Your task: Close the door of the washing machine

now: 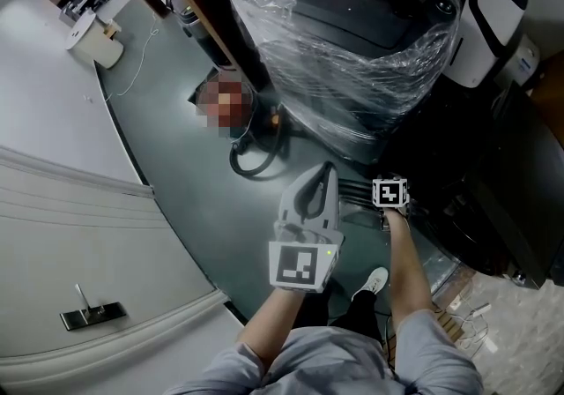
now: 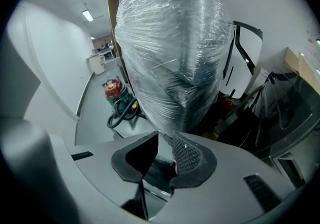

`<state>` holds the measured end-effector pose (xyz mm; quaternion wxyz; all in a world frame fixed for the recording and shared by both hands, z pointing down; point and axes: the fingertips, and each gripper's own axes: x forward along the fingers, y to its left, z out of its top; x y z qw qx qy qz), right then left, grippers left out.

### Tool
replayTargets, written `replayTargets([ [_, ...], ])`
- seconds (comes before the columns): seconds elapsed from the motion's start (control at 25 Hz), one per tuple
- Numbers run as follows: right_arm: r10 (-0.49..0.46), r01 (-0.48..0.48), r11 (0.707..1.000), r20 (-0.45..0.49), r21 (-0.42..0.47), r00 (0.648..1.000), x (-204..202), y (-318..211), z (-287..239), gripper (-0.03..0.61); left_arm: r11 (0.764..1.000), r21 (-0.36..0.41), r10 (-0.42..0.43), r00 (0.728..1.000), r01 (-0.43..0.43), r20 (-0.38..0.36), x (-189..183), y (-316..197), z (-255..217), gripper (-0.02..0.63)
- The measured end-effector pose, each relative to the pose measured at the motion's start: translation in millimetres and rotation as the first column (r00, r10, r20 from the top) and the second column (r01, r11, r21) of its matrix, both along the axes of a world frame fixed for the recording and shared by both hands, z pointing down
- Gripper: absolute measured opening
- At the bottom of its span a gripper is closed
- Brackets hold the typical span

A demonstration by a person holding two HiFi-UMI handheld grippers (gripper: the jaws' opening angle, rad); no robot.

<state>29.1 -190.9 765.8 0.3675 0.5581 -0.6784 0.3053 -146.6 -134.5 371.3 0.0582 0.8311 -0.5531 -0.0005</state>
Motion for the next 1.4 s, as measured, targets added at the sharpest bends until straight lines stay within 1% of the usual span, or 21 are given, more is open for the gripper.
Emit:
replayTargets([
  [0.16, 0.016, -0.016, 0.999, 0.008, -0.038, 1.0, 0, 0, 16, 0.061, 1.0, -0.001, 0.001, 1.0, -0.001, 0.007, -2, 0, 2, 0.002],
  [0.24, 0.015, -0.016, 0.998, -0.012, -0.065, 1.0, 1, 3, 24, 0.061, 1.0, -0.002, 0.002, 1.0, -0.002, 0.008, -4, 0, 3, 0.002],
  [0.28, 0.009, -0.011, 0.997, -0.036, -0.073, 0.999, 3, 4, 27, 0.061, 1.0, -0.003, 0.003, 1.0, -0.003, 0.011, -4, 0, 3, 0.002],
  [0.36, -0.005, -0.002, 0.997, -0.085, -0.077, 0.996, 7, 5, 29, 0.054, 1.0, -0.003, 0.003, 1.0, -0.003, 0.016, -6, 1, 4, 0.002],
  [0.4, -0.007, -0.001, 0.997, -0.095, -0.078, 0.995, 9, 5, 29, 0.049, 1.0, -0.004, 0.002, 1.0, -0.001, 0.017, -7, 1, 4, 0.002],
  [0.56, -0.013, 0.004, 0.997, -0.112, -0.077, 0.994, 10, 10, 29, 0.034, 1.0, -0.007, -0.005, 1.0, 0.005, 0.008, -10, 2, 5, 0.002],
  [0.72, -0.025, 0.016, 0.997, -0.12, -0.076, 0.992, 8, 18, 29, 0.032, 1.0, -0.001, -0.003, 1.0, 0.003, 0.002, -10, 3, 3, 0.002],
  [0.84, -0.046, 0.036, 0.996, -0.121, -0.085, 0.992, 5, 26, 29, 0.032, 1.0, 0.0, -0.001, 1.0, 0.001, -0.006, -8, 4, 3, 0.002],
  [1.0, -0.097, 0.084, 0.992, -0.142, -0.09, 0.985, -1, 40, 30, 0.029, 1.0, -0.008, 0.006, 1.0, -0.006, -0.012, -4, 6, 6, 0.002],
  [1.24, -0.156, 0.138, 0.984, -0.161, -0.117, 0.975, -6, 67, 34, 0.029, 1.0, -0.012, 0.024, 0.999, -0.025, -0.024, 7, 9, 8, 0.002],
  [1.4, -0.186, 0.167, 0.979, -0.172, -0.12, 0.967, -8, 86, 35, 0.029, 0.999, -0.01, 0.041, 0.999, -0.041, -0.022, 17, 10, 11, 0.002],
])
